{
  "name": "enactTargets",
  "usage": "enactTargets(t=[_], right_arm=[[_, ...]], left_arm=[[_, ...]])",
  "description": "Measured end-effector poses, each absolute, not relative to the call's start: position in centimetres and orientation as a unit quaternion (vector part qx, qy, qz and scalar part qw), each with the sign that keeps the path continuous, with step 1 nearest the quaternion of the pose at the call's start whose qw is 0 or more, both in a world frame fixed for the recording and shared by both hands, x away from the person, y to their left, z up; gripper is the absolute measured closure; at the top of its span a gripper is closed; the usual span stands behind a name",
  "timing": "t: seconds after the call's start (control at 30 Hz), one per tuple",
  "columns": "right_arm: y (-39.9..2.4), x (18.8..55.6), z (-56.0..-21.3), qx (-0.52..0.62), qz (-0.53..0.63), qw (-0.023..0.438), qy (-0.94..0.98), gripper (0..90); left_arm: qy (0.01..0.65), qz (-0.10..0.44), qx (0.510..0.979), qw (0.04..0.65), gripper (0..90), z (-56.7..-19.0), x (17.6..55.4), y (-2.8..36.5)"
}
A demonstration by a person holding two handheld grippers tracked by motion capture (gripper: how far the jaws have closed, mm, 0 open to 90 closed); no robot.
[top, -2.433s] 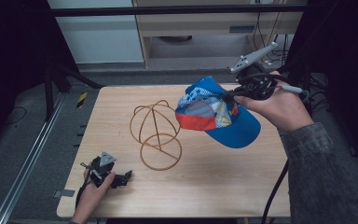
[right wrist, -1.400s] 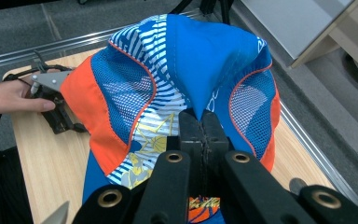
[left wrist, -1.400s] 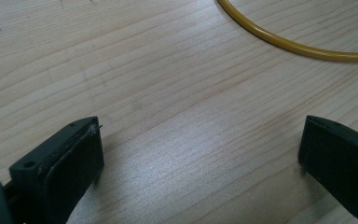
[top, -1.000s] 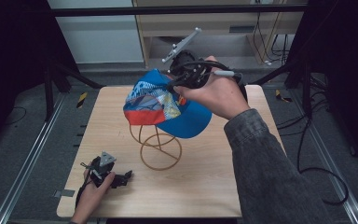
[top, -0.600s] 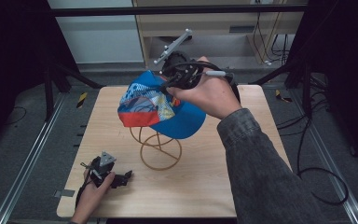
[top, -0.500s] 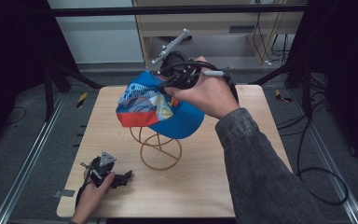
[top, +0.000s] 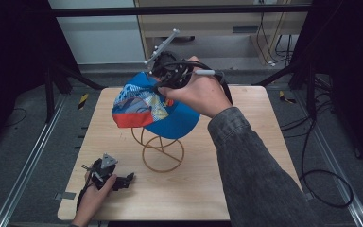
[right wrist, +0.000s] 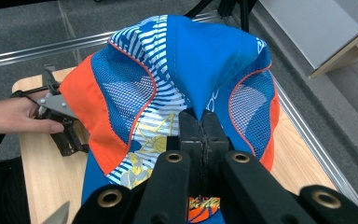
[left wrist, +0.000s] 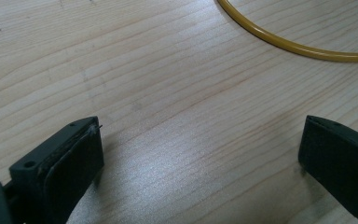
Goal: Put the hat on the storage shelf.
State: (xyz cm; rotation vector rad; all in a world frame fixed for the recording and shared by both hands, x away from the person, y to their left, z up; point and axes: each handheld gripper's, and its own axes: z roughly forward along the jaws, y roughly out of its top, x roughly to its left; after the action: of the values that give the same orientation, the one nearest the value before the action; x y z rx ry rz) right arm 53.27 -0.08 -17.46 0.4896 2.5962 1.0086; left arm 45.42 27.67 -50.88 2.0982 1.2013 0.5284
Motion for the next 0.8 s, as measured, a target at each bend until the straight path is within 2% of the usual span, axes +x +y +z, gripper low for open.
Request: enactTargets(t=[0.8], right_arm=[[2.4, 54.7, -21.3, 0.177, 0.321, 0.131, 0.921, 90.0]], left_arm=[[0.457, 0.201, 0.801, 0.329, 0.0, -50.9, 45.4, 27.6]])
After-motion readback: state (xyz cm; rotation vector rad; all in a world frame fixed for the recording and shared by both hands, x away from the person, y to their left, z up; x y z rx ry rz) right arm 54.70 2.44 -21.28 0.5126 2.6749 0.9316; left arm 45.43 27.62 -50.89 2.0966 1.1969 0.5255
